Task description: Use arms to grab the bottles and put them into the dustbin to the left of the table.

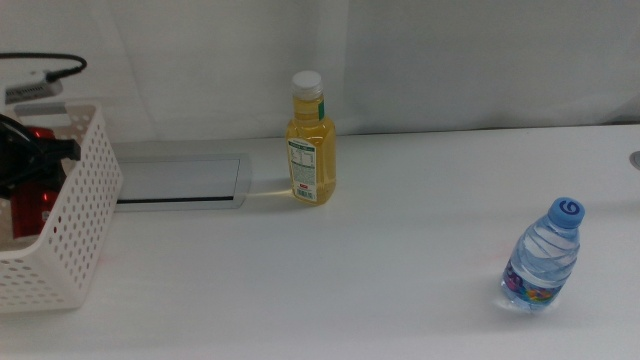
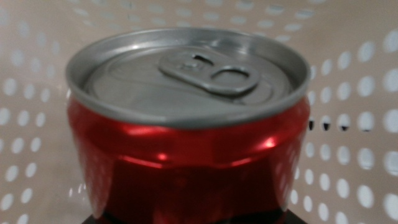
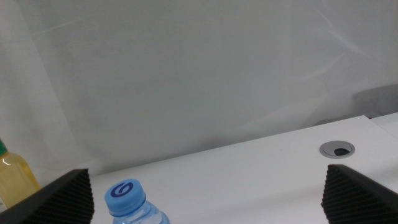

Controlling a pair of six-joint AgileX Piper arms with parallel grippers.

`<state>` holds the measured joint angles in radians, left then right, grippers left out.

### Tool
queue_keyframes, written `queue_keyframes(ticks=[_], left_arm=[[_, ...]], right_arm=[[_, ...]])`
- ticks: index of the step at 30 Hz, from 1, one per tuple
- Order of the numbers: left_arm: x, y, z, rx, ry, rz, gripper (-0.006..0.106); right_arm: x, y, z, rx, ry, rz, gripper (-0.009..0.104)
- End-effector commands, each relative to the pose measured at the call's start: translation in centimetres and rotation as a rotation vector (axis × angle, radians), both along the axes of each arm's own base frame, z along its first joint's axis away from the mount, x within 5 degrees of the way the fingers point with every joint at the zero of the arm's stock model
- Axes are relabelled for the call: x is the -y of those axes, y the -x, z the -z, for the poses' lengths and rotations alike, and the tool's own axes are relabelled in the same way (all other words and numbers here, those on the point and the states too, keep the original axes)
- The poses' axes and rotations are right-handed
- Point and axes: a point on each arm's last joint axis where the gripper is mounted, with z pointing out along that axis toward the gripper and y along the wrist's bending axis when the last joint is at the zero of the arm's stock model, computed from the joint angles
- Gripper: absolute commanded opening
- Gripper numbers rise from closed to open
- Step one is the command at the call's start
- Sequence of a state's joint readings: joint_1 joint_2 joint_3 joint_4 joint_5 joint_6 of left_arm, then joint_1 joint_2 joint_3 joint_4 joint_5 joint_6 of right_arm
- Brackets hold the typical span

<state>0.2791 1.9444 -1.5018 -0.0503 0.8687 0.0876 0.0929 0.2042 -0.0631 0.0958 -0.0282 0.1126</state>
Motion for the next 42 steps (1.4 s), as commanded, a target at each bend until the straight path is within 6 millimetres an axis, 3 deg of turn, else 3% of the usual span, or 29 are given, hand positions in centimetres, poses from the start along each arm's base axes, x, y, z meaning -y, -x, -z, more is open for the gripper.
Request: queue_keyframes(ticks=[1, 9, 12, 14, 17, 18, 19, 29, 35, 42], left_arm=[[-0.1, -0.5, 0.0, 0.035, -0.002, -0.004, -0.003], [-0.2, -0.8, 0.3, 0.054, -0.007, -0.008, -0.002], [-0.2, -0.9, 0.3, 0.061, -0.006, -0.017, 0.006], [-0.3, -0.9, 0.3, 0.067, -0.004, -0.027, 0.021], [-0.3, -0.9, 0.3, 0.067, -0.001, -0.034, 0.055], [-0.3, -0.9, 0.3, 0.068, 0.0, -0.038, 0.085], [-0.2, -0.9, 0.3, 0.069, 0.007, -0.049, 0.093], [0.0, -0.8, -0.7, 0.101, 0.033, -0.077, 0.093], [0.2, 0.0, -4.2, 0.196, 0.004, -0.065, 0.093], [0.9, 2.3, -9.9, 0.335, -0.041, -0.043, 0.093]], right_arm=[[0.0, 0.0, 0.1, 0.007, 0.013, 0.004, 0.103], [0.0, 0.0, 0.1, 0.007, 0.013, 0.004, 0.103], [0.0, 0.0, 0.1, 0.007, 0.013, 0.004, 0.103], [0.0, 0.0, 0.1, 0.007, 0.013, 0.004, 0.103], [0.0, 0.0, 0.1, 0.007, 0.013, 0.004, 0.103], [0.0, 0.0, 0.1, 0.007, 0.013, 0.004, 0.103], [0.0, 0.0, 0.1, 0.007, 0.013, 0.004, 0.103], [0.0, 0.0, 0.1, 0.007, 0.013, 0.004, 0.103], [0.0, 0.0, 0.1, 0.007, 0.013, 0.004, 0.103], [0.0, 0.0, 0.1, 0.007, 0.013, 0.004, 0.103]])
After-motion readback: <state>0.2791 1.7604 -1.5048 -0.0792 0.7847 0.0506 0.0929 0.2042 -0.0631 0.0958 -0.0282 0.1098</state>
